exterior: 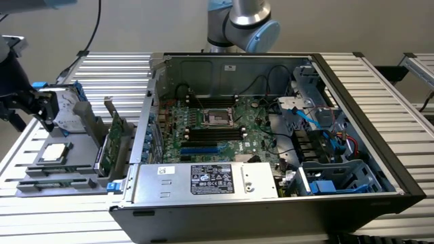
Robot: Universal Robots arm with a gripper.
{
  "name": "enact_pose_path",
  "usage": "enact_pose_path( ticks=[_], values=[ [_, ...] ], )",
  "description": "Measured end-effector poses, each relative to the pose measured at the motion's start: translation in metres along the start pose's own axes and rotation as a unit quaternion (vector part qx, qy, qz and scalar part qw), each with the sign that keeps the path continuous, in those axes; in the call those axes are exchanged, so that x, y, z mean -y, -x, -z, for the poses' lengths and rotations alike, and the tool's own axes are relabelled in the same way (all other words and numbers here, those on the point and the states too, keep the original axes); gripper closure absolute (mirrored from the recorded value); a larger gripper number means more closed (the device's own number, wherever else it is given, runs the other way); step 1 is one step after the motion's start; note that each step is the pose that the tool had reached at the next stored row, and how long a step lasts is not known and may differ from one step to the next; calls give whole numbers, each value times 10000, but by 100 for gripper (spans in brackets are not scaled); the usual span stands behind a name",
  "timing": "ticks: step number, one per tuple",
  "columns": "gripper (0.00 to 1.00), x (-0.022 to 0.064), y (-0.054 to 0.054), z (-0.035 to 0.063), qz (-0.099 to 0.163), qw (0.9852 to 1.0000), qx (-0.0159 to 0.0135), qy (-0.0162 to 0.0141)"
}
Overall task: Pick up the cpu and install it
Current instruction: 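Pick up the cpu and move it towards the insertion slot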
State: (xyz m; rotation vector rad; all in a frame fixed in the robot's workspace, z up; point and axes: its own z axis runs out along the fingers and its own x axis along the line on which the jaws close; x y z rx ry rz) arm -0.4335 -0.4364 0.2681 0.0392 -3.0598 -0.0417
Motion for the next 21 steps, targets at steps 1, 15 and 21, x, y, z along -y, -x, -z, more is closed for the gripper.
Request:
enact_pose_path(
  ticks=[1, 15, 21],
  values=[
    [38, 1, 2, -18, 4, 10000, 0, 0],
    [38, 8, 22, -272, 67, 10000, -2, -5],
    [38, 11, 31, -380, 79, 10000, -3, -7]
  ],
)
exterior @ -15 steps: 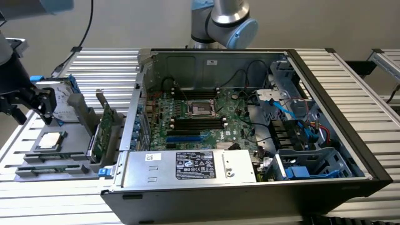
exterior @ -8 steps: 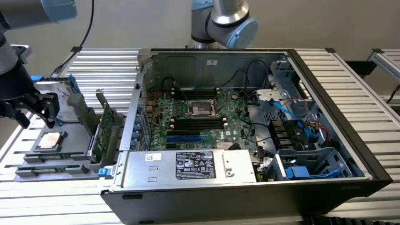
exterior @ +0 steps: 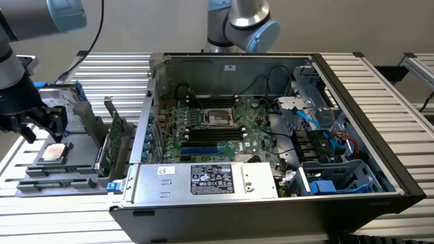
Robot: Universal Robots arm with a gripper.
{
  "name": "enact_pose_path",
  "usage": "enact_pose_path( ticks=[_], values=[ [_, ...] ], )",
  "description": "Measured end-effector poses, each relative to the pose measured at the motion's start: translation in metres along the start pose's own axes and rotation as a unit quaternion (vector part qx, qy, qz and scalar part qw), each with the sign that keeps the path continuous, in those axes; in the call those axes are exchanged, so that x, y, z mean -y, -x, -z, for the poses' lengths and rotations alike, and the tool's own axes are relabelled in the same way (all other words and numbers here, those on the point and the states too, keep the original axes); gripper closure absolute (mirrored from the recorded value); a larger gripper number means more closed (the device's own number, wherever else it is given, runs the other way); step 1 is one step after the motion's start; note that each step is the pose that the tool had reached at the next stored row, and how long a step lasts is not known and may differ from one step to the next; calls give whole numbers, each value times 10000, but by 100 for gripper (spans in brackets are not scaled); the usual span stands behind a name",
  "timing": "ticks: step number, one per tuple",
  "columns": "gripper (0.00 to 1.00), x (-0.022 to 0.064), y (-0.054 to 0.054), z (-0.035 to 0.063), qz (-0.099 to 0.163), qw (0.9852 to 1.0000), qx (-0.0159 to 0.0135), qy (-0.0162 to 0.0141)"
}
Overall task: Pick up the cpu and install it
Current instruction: 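Pick up the cpu and move it towards the insertion slot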
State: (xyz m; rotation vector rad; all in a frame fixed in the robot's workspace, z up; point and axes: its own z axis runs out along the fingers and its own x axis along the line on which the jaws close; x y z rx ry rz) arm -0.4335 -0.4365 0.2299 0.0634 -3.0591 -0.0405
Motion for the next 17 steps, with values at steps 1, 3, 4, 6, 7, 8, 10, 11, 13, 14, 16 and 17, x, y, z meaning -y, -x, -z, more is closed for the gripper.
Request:
enact_pose_path(
  ticks=[1, 3, 4, 6, 7, 8, 10, 11, 13, 14, 16, 17],
  values=[
    [38, 0, 1, -18, 1, 10000, 0, 0],
    [38, 1, 4, -54, 3, 10000, 0, 0],
    [38, 2, 6, -72, 4, 10000, 0, 0],
    [38, 3, 9, -110, 5, 10000, 0, 0],
    [38, 3, 10, -127, 5, 10000, 0, 0],
    [38, 4, 12, -145, 5, 10000, 0, 0],
    [38, 5, 14, -180, 5, 10000, 0, 0],
    [38, 5, 14, -200, 5, 10000, 1, 0],
    [38, 5, 9, -236, 5, 10000, 0, 0],
    [38, 5, 6, -255, 5, 10000, 0, 0],
    [38, 5, -1, -291, 5, 10000, -1, 0],
    [38, 5, -4, -310, 6, 10000, 0, 0]
  ],
)
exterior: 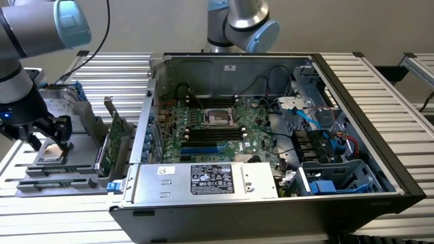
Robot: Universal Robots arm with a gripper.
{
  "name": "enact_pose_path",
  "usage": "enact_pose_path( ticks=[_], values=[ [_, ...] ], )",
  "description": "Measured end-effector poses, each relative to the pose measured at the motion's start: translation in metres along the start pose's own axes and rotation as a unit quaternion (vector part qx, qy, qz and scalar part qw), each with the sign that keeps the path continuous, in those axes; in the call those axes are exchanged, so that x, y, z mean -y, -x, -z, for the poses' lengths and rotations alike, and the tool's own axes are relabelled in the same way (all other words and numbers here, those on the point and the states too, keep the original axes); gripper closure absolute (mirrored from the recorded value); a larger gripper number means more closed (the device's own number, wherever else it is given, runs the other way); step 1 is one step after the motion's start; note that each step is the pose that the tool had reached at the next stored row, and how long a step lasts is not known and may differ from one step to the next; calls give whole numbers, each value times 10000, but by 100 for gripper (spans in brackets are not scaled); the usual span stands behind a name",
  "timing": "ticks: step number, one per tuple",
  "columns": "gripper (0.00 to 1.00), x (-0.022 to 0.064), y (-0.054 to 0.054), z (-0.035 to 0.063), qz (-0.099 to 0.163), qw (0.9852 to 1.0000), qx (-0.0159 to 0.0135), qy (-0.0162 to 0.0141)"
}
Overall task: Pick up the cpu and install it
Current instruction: 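Pick up the cpu and move it towards the insertion slot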
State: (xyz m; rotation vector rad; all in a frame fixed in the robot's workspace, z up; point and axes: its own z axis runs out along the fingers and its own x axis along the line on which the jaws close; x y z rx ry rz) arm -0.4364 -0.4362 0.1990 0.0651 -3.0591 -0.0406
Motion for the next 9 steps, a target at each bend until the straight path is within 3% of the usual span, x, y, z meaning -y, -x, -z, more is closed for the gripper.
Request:
enact_pose_path(
  ticks=[9],
  values=[
    [38, 0, 5, -125, 4, 10000, -1, -1]
  ],
)
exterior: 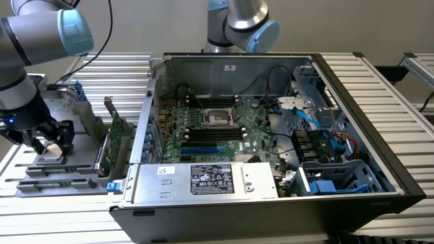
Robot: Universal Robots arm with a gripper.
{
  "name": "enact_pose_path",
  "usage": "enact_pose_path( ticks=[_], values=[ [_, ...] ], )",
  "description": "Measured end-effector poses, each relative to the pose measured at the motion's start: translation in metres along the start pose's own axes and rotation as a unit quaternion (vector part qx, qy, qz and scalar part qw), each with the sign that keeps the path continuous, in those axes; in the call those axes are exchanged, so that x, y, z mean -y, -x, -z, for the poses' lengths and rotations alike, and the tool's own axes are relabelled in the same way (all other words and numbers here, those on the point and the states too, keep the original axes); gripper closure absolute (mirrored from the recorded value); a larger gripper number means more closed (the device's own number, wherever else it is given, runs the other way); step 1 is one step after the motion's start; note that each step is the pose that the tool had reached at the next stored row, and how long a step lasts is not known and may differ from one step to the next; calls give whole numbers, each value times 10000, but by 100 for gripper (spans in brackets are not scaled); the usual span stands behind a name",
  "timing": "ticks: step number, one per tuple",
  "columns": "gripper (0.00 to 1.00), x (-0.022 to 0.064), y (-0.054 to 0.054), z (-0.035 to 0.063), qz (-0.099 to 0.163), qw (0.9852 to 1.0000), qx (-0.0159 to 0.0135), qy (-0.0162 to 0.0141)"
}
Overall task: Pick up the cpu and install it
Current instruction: 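Pick up the cpu and move it towards the insertion slot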
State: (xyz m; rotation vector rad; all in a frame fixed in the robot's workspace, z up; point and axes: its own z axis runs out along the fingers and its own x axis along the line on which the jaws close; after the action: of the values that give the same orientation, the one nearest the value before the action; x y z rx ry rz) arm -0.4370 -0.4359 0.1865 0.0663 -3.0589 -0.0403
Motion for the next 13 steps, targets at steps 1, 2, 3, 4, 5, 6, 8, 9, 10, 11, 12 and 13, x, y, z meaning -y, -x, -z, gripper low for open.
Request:
enact_pose_path(
  ticks=[1, 2, 3, 4, 5, 6, 8, 9, 10, 11, 12, 13],
  values=[
    [38, 0, 1, 0, 0, 10000, 0, 0],
    [38, 1, 2, -1, 0, 10000, 0, 0],
    [38, 1, 3, -2, 0, 10000, 1, 1],
    [38, 1, 3, -2, 0, 10000, 1, 1],
    [38, 1, 3, -2, 0, 10000, 0, 0],
    [38, 1, 4, -6, 1, 10000, 0, 0],
    [38, 1, 5, -16, 1, 10000, 1, 1],
    [38, 1, 5, -23, 0, 10000, 1, 0],
    [38, 2, 5, -27, -2, 10000, 1, 0],
    [38, 2, 5, -28, -7, 10000, 0, 0],
    [38, 2, 6, -30, -24, 10000, 1, 1],
    [38, 2, 6, -31, -41, 10000, 1, 3]
  ],
)
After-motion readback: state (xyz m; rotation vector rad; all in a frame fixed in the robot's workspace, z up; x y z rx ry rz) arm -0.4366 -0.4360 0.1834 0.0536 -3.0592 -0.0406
